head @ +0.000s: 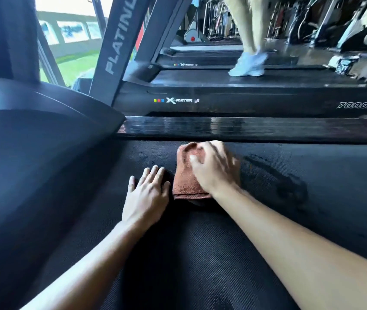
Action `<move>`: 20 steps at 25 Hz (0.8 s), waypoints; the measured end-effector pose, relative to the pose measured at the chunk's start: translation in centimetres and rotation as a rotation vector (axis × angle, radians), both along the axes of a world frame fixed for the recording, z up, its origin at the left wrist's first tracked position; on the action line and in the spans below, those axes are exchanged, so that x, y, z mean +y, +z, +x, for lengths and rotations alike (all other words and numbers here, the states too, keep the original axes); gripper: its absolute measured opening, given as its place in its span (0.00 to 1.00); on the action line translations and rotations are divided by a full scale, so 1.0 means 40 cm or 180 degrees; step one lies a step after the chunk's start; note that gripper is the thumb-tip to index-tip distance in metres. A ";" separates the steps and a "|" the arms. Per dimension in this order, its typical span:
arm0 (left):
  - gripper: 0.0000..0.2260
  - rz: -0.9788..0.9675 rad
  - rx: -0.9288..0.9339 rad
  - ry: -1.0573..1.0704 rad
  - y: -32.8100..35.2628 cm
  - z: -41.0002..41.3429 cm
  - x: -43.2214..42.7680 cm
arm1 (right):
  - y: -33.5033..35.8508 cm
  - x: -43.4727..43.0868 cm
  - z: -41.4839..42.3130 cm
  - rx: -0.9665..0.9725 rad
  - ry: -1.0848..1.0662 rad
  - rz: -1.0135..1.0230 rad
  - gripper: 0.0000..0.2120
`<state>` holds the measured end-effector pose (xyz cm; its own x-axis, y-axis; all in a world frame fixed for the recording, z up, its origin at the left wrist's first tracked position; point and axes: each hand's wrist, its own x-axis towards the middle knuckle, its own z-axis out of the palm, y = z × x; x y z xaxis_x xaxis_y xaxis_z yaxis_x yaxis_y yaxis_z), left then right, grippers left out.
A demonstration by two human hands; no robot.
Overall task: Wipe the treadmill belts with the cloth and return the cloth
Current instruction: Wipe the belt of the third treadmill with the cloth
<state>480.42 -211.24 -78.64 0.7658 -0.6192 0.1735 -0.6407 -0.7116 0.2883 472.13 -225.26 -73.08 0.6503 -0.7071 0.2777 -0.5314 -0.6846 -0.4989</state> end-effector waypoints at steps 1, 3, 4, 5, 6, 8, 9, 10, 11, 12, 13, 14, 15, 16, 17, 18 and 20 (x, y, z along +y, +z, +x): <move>0.24 0.0008 0.0049 0.0038 0.000 0.002 0.000 | 0.002 0.023 0.047 0.0030 0.0130 -0.0157 0.19; 0.24 0.0039 0.0080 0.0028 -0.004 0.009 -0.003 | -0.022 0.040 0.131 0.0542 0.0152 -0.0150 0.25; 0.24 0.0061 0.0079 0.0025 -0.005 0.011 -0.005 | -0.041 0.032 0.160 0.0864 0.0162 -0.0116 0.27; 0.24 0.0079 0.0071 0.0034 -0.006 0.013 -0.007 | -0.061 0.014 0.179 0.1072 0.0245 -0.0173 0.27; 0.24 0.0085 0.0067 0.0036 -0.004 0.016 -0.006 | -0.080 -0.015 0.188 0.1146 0.0365 -0.0282 0.26; 0.24 0.0083 0.0064 0.0048 -0.002 0.015 -0.008 | -0.099 -0.091 0.175 0.1096 0.0422 -0.0466 0.25; 0.24 0.0093 0.0056 0.0051 -0.004 0.014 -0.010 | -0.099 -0.129 0.168 0.1063 0.0320 -0.0431 0.25; 0.24 0.0096 0.0044 0.0043 -0.006 0.012 -0.010 | -0.097 -0.157 0.166 0.1029 0.0133 -0.0268 0.26; 0.24 0.0100 0.0037 0.0043 -0.007 0.013 -0.010 | -0.092 -0.168 0.166 0.0985 -0.0082 -0.0104 0.28; 0.24 0.0110 0.0013 0.0044 -0.009 0.015 -0.010 | -0.088 -0.170 0.168 0.0981 -0.0272 -0.0031 0.29; 0.24 0.0124 0.0005 0.0054 -0.010 0.016 -0.012 | -0.083 -0.168 0.168 0.1006 -0.0239 -0.0095 0.30; 0.24 0.0138 0.0006 0.0050 -0.012 0.018 -0.014 | -0.079 -0.171 0.159 0.1050 0.0080 -0.0202 0.29; 0.24 0.0148 0.0009 0.0039 -0.011 0.016 -0.014 | -0.083 -0.184 0.137 0.1084 0.0591 -0.0301 0.27; 0.23 0.0138 0.0010 0.0032 -0.011 0.015 -0.013 | -0.087 -0.202 0.112 0.1102 0.1090 -0.0344 0.26; 0.23 0.0127 0.0002 0.0028 -0.011 0.015 -0.012 | -0.085 -0.223 0.089 0.1107 0.1349 -0.0263 0.25; 0.23 0.0123 -0.0007 0.0019 -0.011 0.016 -0.011 | -0.082 -0.238 0.079 0.1065 0.1214 -0.0117 0.24; 0.23 0.0135 -0.0016 0.0005 -0.011 0.013 -0.010 | -0.072 -0.219 0.072 0.1071 0.0307 0.0067 0.24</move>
<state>480.93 -211.62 -79.08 0.7660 -0.6248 0.1510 -0.6409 -0.7242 0.2546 475.00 -234.04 -75.95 0.7669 -0.6413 0.0225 -0.6019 -0.7311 -0.3213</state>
